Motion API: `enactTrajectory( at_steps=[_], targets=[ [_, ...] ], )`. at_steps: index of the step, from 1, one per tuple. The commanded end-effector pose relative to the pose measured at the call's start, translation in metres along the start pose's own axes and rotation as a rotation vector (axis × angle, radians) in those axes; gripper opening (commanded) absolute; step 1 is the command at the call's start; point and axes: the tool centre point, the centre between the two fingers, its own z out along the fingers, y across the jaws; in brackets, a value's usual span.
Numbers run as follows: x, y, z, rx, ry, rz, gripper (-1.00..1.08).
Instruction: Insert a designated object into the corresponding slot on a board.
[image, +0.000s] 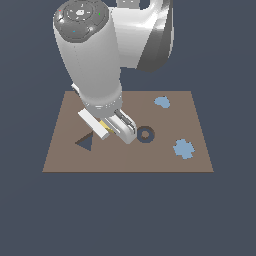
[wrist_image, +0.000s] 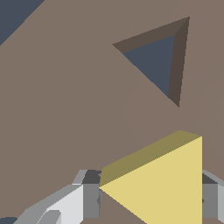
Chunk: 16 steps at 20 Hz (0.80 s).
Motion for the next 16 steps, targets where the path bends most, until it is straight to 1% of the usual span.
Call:
enactTrajectory(
  at_steps=[1, 4, 8, 12, 16],
  targets=[
    [0.021, 0.001, -0.001, 0.0, 0.0, 0.027, -1.0],
    [0.042, 0.003, -0.002, 0.0, 0.0, 0.054, -1.0],
    [0.062, 0.005, -0.002, 0.0, 0.0, 0.081, -1.0],
    [0.077, 0.006, -0.003, 0.0, 0.0, 0.099, -1.0],
    [0.085, 0.007, -0.003, 0.0, 0.0, 0.11, -1.0]
  ],
)
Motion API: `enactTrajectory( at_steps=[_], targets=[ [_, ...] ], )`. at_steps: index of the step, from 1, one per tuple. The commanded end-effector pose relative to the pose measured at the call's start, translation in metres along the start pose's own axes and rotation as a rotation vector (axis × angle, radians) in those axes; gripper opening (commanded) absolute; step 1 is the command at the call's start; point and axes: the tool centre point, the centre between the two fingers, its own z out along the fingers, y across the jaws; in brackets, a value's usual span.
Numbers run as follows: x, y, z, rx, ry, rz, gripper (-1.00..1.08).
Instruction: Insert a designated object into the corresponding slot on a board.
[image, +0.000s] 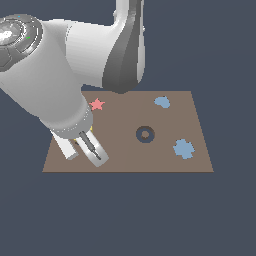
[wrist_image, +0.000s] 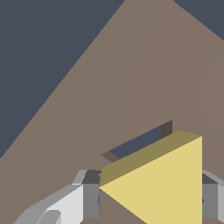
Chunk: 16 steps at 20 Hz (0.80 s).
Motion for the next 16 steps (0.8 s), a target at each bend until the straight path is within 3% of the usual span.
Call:
enactTrajectory(
  at_steps=[1, 12, 13, 16],
  targets=[
    [0.004, 0.0, 0.0, 0.0, 0.0, 0.005, -1.0],
    [0.005, 0.0, 0.01, -0.001, 0.001, 0.007, -1.0],
    [0.005, 0.0, 0.01, -0.001, 0.001, 0.007, 1.0],
    [0.005, 0.0, 0.01, -0.001, 0.001, 0.007, 1.0]
  ],
)
